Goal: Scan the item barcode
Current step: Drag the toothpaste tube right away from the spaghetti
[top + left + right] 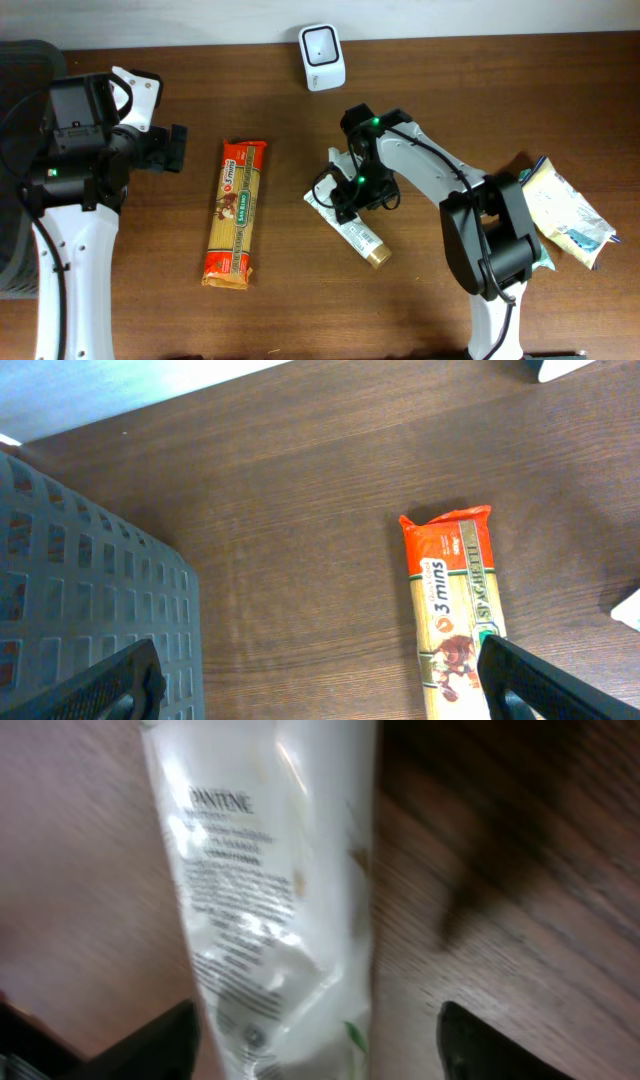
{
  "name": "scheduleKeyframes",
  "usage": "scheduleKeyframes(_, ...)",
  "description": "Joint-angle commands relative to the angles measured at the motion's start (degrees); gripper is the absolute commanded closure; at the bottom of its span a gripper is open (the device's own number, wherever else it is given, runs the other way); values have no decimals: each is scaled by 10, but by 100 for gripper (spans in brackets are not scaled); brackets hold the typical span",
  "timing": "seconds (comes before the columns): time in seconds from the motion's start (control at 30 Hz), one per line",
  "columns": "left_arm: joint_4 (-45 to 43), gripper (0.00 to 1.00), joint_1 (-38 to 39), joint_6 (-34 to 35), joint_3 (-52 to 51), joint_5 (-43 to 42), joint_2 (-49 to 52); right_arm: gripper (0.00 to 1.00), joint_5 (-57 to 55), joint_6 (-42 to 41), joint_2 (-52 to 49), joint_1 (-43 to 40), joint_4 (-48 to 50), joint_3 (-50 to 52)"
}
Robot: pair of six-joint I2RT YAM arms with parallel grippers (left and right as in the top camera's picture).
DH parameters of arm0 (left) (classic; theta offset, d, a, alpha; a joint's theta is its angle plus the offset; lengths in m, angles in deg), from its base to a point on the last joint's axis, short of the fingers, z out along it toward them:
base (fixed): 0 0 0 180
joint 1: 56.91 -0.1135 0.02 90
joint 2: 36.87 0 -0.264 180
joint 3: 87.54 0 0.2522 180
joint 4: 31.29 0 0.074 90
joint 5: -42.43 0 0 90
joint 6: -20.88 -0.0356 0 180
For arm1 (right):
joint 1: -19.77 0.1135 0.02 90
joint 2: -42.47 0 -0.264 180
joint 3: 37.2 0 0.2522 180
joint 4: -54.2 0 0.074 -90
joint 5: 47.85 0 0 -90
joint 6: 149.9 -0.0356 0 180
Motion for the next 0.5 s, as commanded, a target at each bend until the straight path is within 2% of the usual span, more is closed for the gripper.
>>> scheduleKeyframes(0.0,-3,1,-2,-9,3,-6,-3,49,2,20,18,-21,0,19)
scheduleKeyframes(0.1,-3,1,-2,-9,3,-6,-3,70,34,20,18,-21,13,39)
scheduleKeyframes(0.17,-3,1,-2,-9,3,-6,-3,94,35,19,18,-21,16,42)
scheduleKeyframes(0.27,-3,1,-2,-9,3,-6,-3,95,28,19,18,-21,17,42)
scheduleKeyframes(0.3,-3,1,-2,-9,3,-6,-3,77,17,19,18,-21,16,38)
scheduleKeyframes(0.33,-3,1,-2,-9,3,-6,-3,52,7,19,18,-23,9,26)
scheduleKeyframes(0.37,-3,1,-2,-9,3,-6,-3,40,5,19,18,-26,-5,2)
scheduleKeyframes(0.47,-3,1,-2,-9,3,-6,-3,37,5,-34,18,-34,-30,-82)
